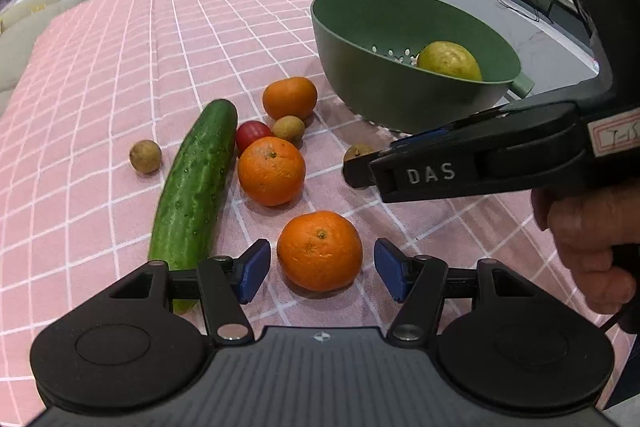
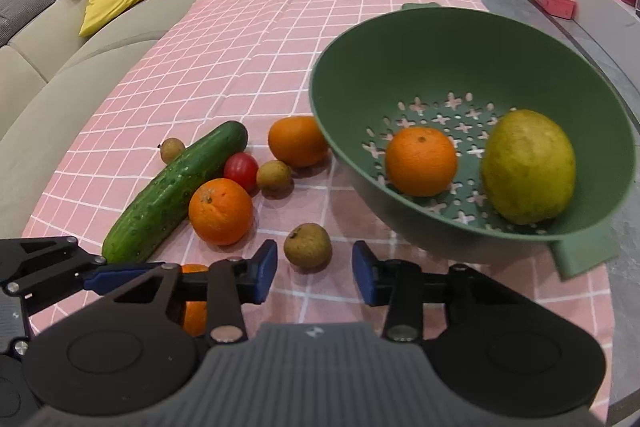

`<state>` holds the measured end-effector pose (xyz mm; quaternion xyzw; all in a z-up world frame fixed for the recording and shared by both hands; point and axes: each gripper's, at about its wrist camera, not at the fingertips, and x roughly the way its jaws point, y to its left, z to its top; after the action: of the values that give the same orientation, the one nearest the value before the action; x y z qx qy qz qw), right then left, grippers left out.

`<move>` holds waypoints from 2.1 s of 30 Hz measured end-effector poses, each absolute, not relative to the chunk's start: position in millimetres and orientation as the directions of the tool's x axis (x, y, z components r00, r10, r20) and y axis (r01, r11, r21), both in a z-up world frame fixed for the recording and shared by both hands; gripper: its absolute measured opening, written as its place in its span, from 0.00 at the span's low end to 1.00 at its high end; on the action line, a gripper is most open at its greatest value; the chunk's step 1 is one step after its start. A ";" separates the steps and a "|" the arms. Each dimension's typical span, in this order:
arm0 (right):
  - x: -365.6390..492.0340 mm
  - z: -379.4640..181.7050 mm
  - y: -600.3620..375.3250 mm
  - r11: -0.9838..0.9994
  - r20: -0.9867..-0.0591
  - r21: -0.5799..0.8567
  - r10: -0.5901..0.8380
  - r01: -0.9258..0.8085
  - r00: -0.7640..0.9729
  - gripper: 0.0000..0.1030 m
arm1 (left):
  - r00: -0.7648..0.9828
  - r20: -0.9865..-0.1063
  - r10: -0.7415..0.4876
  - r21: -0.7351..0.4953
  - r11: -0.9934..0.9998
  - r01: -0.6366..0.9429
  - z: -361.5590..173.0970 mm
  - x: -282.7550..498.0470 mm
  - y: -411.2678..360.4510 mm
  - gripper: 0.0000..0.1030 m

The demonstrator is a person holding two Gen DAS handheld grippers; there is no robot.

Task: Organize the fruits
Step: 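Grasp a kiwi with the right tool while the left tool grasps an orange, then lower the kiwi and orange into the green colander and open both tools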

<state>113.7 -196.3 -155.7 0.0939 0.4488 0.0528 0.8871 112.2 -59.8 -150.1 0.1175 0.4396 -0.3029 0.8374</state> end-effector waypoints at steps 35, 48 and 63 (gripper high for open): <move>76.6 -62.1 -234.6 0.963 -0.724 0.138 0.257 -0.230 0.640 0.23 | 0.503 -0.755 -0.421 0.039 0.736 0.676 -75.6 87.5 -81.3 0.51; 89.3 -39.4 -305.9 0.981 -0.741 0.147 0.195 -0.128 0.643 0.23 | 0.460 -0.761 -0.458 0.088 0.630 0.772 -67.7 118.2 -146.1 0.52; 157.5 -64.2 -332.2 0.984 -0.767 0.159 0.178 -0.086 0.616 0.23 | 0.458 -0.798 -0.391 0.232 0.502 0.833 -95.5 193.9 -211.9 0.52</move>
<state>157.5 -332.2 -64.2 0.0534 0.4320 0.0734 0.8973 193.9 -211.9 -95.5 0.3164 0.3491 -0.3860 0.7931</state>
